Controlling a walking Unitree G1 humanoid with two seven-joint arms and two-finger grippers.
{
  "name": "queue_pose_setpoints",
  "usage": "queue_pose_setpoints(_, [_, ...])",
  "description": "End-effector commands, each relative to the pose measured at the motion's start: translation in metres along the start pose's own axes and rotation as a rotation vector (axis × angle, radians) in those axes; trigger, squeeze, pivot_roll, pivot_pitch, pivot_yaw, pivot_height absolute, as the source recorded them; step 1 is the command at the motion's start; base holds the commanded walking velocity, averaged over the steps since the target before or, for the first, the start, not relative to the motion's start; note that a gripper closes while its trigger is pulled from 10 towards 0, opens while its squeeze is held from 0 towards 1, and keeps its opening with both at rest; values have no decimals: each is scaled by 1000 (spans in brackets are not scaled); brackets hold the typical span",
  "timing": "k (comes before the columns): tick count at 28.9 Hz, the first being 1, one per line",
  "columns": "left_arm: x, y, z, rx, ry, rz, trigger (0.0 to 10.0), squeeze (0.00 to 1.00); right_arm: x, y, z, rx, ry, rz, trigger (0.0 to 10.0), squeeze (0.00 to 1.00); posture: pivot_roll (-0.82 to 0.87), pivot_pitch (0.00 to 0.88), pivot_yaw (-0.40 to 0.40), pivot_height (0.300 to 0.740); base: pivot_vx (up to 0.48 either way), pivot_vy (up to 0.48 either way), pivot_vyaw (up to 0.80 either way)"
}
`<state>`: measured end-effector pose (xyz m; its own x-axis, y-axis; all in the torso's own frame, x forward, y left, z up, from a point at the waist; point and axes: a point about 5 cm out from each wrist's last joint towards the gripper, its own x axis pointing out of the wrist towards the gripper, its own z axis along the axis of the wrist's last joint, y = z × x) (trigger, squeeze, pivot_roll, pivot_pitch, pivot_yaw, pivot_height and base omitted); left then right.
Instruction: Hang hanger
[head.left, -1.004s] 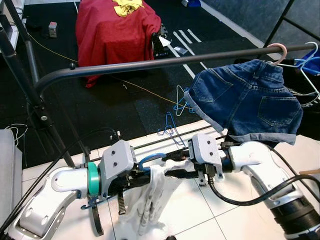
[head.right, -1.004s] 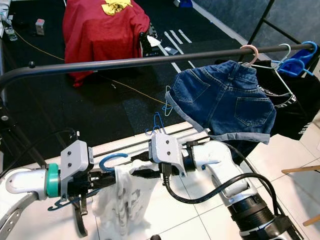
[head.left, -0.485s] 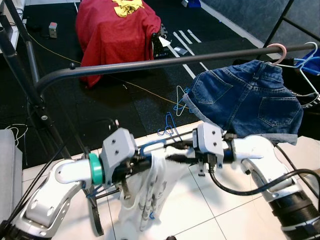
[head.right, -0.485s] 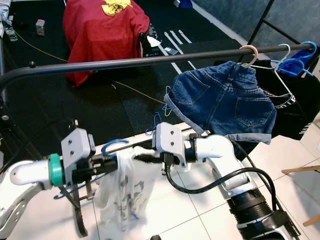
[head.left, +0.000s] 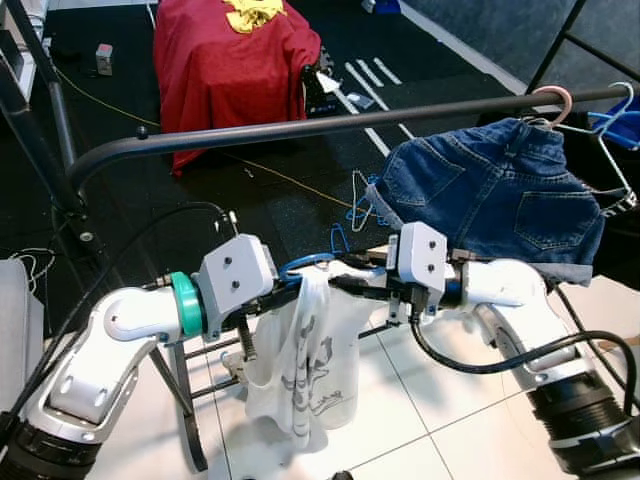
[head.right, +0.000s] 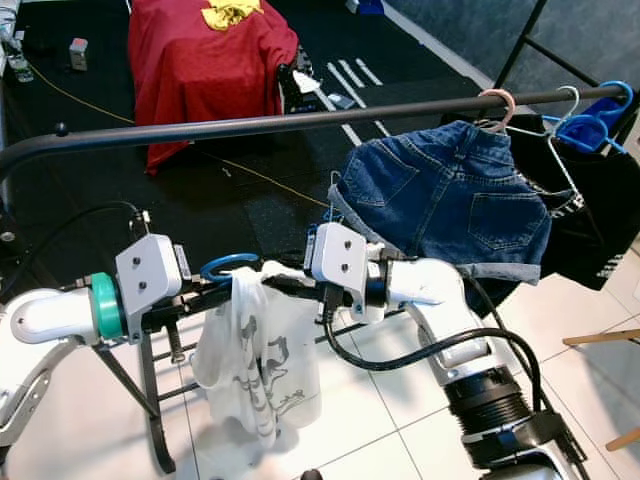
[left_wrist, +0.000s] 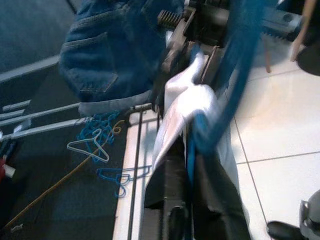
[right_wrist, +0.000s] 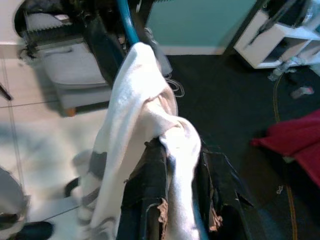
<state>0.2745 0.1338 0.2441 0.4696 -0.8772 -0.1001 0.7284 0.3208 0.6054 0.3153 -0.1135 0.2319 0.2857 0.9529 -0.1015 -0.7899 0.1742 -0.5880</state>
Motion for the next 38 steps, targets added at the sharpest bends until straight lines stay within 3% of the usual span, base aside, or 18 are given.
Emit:
queue_pose_setpoints(1, [2,-9,9,37,-50,-58,10000,855,-1,5,-7,26,18,11,0,0,-79,175,21,740,0,0,0])
queue_pose_setpoints(2, [3,-11,9,41,-46,-66,10000,906,-1,6,-7,25,19,12,0,0,-79,175,21,740,0,0,0])
queue_pose_setpoints(4, [3,-11,9,41,-46,-66,10000,906,-1,6,-7,25,19,12,0,0,-79,175,21,740,0,0,0])
queue_pose_setpoints(5, [3,-12,9,44,-44,-68,10000,816,-1,6,-9,24,22,14,0,0,-79,175,21,740,0,0,0])
queue_pose_setpoints(6, [3,-12,9,46,-45,-69,10000,463,-2,7,-10,25,25,17,0,0,-79,177,21,740,0,0,0])
queue_pose_setpoints(7, [3,-12,9,46,-45,-69,10000,463,-2,7,-10,25,25,17,0,0,-79,177,21,740,0,0,0])
queue_pose_setpoints(8, [3,-11,9,44,-48,-66,10000,482,-2,8,-11,26,26,18,0,0,-78,176,22,740,0,0,0])
queue_pose_setpoints(9, [3,-11,9,44,-50,-68,10000,933,-2,9,-11,27,27,20,0,0,-78,176,22,740,0,0,0])
queue_pose_setpoints(10, [3,-11,9,44,-50,-68,10000,933,-2,9,-11,27,27,20,0,0,-78,176,22,740,0,0,0])
queue_pose_setpoints(11, [3,-11,8,43,-51,-70,10000,1000,-2,9,-12,28,27,20,0,0,-78,176,22,740,0,0,0])
queue_pose_setpoints(16, [1,-10,8,30,-47,-70,10000,1000,-1,9,-12,29,25,15,0,0,-76,174,22,740,0,0,0])
queue_pose_setpoints(17, [-2,-10,7,19,-35,-74,10000,0,-2,8,-13,27,28,6,0,0,-76,173,21,740,0,0,0])
queue_pose_setpoints(24, [-20,2,-6,-49,18,25,10000,0,-6,-2,-13,24,30,-67,0,0,-73,173,23,740,0,0,0])
queue_pose_setpoints(28, [-27,13,-15,-149,11,150,10000,0,-10,-4,-14,35,33,-96,0,0,-76,173,23,740,0,0,0])
queue_pose_setpoints(34, [-28,12,-18,-200,3,193,10000,0,-14,-5,-14,48,33,-112,0,0,-81,171,21,740,0,0,0])
queue_pose_setpoints(36, [-27,11,-17,-257,-29,231,10000,0,-16,-8,-14,53,32,-133,0,0,-84,171,23,740,0,0,0])
queue_pose_setpoints(37, [-27,10,-15,-327,-74,267,10000,0,-18,-11,-14,53,35,-156,0,0,-84,171,23,740,0,0,0])
queue_pose_setpoints(38, [-27,10,-15,-327,-74,267,10000,0,-18,-11,-14,53,35,-156,0,0,-84,171,23,740,0,0,0])
